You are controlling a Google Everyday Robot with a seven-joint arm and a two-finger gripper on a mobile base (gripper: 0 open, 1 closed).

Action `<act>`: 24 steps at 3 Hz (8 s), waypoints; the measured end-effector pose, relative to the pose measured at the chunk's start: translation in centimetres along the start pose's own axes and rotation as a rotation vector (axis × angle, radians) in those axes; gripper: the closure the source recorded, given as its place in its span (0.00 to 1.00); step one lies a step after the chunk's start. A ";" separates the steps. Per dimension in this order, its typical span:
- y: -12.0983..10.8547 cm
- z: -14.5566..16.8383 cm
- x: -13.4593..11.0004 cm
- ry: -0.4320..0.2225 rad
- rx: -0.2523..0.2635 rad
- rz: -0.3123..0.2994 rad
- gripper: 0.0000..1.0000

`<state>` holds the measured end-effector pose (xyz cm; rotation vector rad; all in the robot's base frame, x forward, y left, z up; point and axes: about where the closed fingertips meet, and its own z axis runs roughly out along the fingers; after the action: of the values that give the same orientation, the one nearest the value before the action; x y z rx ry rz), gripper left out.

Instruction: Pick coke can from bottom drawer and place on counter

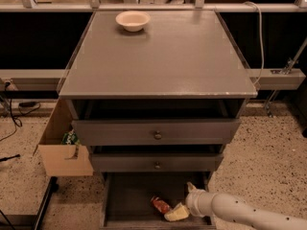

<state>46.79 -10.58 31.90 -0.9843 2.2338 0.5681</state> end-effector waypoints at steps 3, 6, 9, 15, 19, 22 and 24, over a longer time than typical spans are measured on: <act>2.3 6.8 1.6 -0.021 -0.057 -0.024 0.00; 2.7 10.5 3.8 -0.049 -0.050 -0.034 0.00; 0.1 11.2 4.6 0.024 0.023 -0.241 0.00; -1.1 13.2 5.2 0.007 0.090 -0.282 0.00; -2.5 16.3 7.7 0.086 0.098 -0.274 0.14; -2.9 17.7 9.5 0.122 0.091 -0.260 0.47; -2.9 17.7 9.5 0.122 0.091 -0.260 0.93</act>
Offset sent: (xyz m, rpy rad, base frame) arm 0.0003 0.0432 -0.0566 0.0355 0.0012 0.0414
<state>50.49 -6.53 12.42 -1.2662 2.1673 0.2953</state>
